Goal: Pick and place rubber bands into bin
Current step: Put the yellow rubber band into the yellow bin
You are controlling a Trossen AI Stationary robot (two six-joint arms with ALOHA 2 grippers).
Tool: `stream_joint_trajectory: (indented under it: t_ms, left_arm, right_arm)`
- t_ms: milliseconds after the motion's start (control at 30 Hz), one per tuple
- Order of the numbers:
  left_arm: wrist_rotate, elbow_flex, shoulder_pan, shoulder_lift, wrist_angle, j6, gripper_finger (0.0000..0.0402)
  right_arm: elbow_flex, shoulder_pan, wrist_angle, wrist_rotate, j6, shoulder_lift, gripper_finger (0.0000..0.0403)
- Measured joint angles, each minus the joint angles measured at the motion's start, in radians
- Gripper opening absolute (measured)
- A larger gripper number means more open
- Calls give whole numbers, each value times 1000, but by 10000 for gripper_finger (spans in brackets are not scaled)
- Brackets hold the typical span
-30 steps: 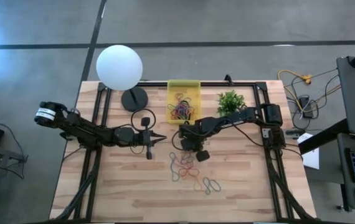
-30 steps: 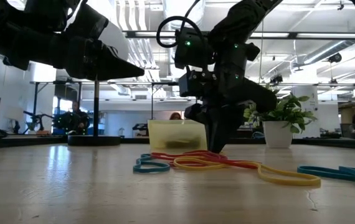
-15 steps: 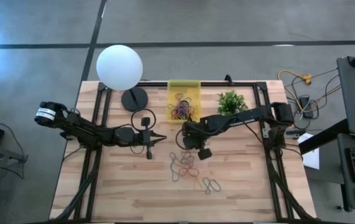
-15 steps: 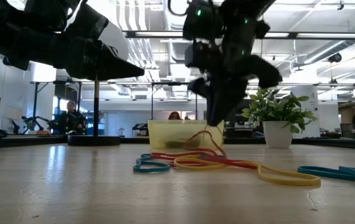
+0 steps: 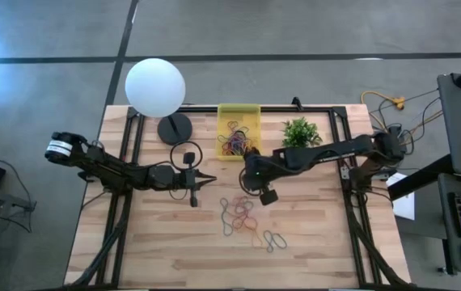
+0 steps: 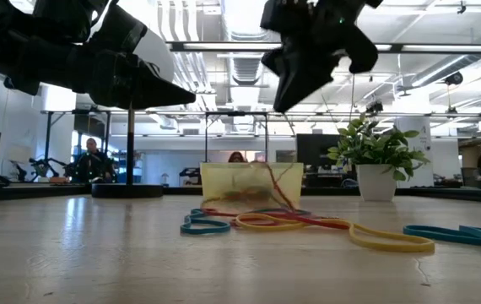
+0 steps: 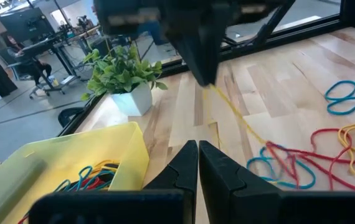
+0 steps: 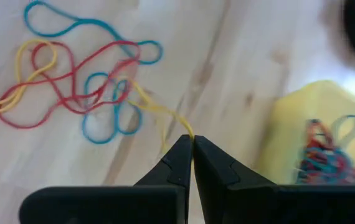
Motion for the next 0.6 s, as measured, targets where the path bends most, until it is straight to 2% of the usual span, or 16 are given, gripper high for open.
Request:
stream_joint_trajectory:
  t_ms: [367, 600]
  left_arm:
    - [0, 0, 0, 0, 0, -1, 0]
    - [0, 0, 0, 0, 1, -1, 0]
  right_arm:
    - [11, 29, 24, 155, -40, -121, 8]
    - [28, 2, 50, 239, -109, -126, 8]
